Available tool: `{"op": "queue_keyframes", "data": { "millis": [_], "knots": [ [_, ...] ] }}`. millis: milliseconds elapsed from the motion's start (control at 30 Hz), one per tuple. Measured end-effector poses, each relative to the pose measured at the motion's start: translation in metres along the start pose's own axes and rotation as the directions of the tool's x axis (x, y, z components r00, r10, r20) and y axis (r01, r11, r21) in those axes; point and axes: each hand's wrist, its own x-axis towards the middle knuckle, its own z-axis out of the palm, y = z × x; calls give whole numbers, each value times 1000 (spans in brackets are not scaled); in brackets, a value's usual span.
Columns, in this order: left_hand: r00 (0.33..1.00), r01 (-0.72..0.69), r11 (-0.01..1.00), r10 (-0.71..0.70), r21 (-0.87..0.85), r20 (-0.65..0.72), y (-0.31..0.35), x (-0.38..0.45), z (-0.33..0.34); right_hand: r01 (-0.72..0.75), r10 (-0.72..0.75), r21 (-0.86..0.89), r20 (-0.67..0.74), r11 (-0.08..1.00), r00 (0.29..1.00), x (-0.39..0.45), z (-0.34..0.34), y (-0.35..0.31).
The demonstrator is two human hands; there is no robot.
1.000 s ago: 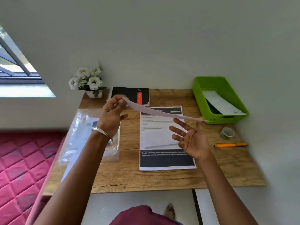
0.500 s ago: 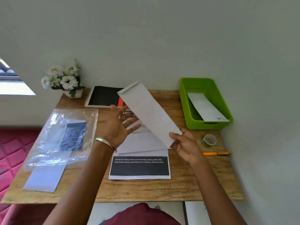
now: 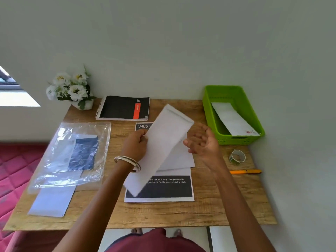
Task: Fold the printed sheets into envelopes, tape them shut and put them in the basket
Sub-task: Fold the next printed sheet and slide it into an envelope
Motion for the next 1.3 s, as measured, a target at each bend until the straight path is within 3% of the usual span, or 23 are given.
{"op": "queue_keyframes", "data": {
  "millis": [100, 167, 367, 500, 633, 800, 1033, 1167, 1300],
  "knots": [
    [991, -132, 971, 122, 201, 62, 1, 5, -9, 98, -106, -230, -25, 968, 994, 1, 8, -10],
    [977, -199, 955, 174, 222, 126, 1, 5, -16, 134, -161, -434, -25, 891, 987, 2, 14, -9],
    [960, -229, 938, 174, 261, 218, -19, 7, -24, 125, -230, -605, -97, 786, 968, 1, 31, 9],
    [950, -218, 859, 78, 464, 302, -43, 5, -18, 82, -173, -523, -128, 849, 977, -5, 40, 17],
    [889, -364, 807, 152, 465, 431, -47, -11, 0, -20, -31, -298, -165, 954, 986, -12, 48, 21],
    [898, -391, 792, 216, 469, 383, -45, -22, 16, -120, 121, 12, -158, 993, 980, -21, 49, 13],
    [857, -512, 666, 354, 543, 374, -44, -28, 15, -174, 177, -164, 4, 971, 984, -27, 37, 3],
    [835, -547, 658, 391, 517, 387, -46, -29, 16, -253, 270, -175, 83, 952, 959, -24, 28, 3],
    [803, -595, 635, 449, 492, 392, -43, -34, 18, -242, 277, -239, 123, 940, 953, -21, 29, 9]
  ]
}}
